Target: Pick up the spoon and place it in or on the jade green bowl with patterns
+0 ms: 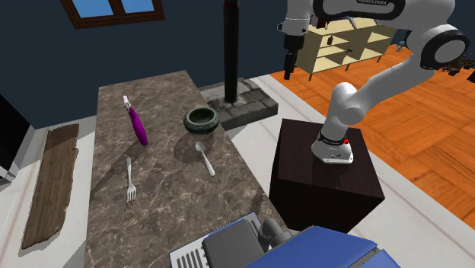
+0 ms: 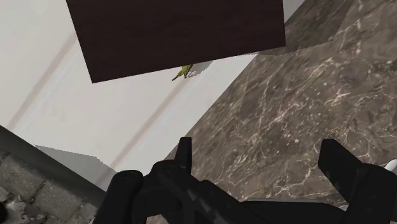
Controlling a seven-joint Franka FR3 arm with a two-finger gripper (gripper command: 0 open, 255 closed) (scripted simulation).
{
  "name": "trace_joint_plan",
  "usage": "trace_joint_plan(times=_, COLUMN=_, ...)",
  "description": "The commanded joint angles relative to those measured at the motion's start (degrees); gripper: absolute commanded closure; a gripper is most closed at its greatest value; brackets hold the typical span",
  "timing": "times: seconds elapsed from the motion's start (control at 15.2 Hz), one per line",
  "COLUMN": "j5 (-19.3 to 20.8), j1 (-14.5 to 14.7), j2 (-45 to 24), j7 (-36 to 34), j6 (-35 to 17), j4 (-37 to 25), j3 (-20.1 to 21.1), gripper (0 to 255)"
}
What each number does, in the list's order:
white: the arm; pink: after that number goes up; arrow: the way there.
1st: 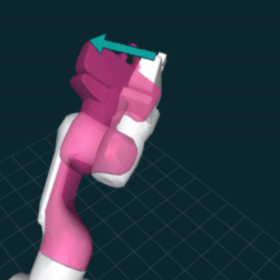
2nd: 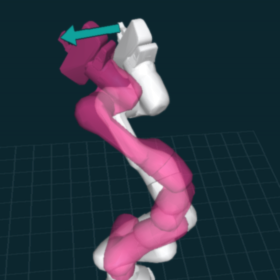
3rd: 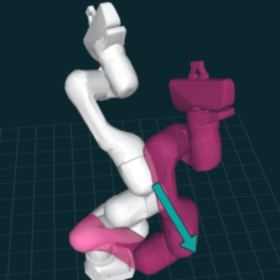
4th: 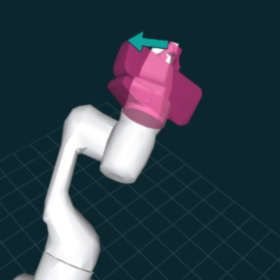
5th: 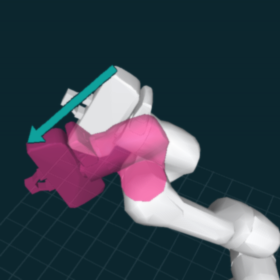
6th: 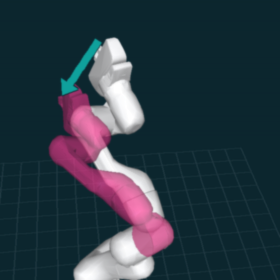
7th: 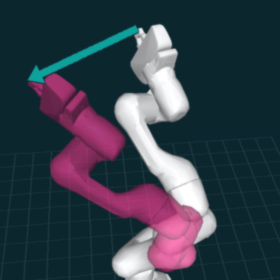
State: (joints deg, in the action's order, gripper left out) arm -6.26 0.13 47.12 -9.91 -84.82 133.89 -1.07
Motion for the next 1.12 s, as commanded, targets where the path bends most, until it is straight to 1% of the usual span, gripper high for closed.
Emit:
trace_joint_plan(times=0.0, j5=0.0, j1=0.0, j2=0.0, j7=0.0, j6=0.0, j4=0.0, j3=0.0, gripper=0)
trace_joint_plan(times=0.26, j5=-2.83, j1=0.13, j2=-2.44, j7=-8.31, j6=-4.99, j4=1.34, j3=6.56, gripper=0)
trace_joint_plan(times=0.59, j5=-5.12, j1=-0.1, j2=-8.09, j7=-18.69, j6=-11.4, j4=0.77, j3=14.63, gripper=0)
trace_joint_plan(times=0.86, j5=-5.39, j1=-1.01, j2=-14.48, j7=-27.21, j6=-16.32, j4=-1.47, j3=21.02, gripper=0)
trace_joint_plan(times=1.06, j5=-4.29, j1=-2.1, j2=-20.27, j7=-33.98, j6=-19.68, j4=-4.15, j3=25.7, gripper=0)
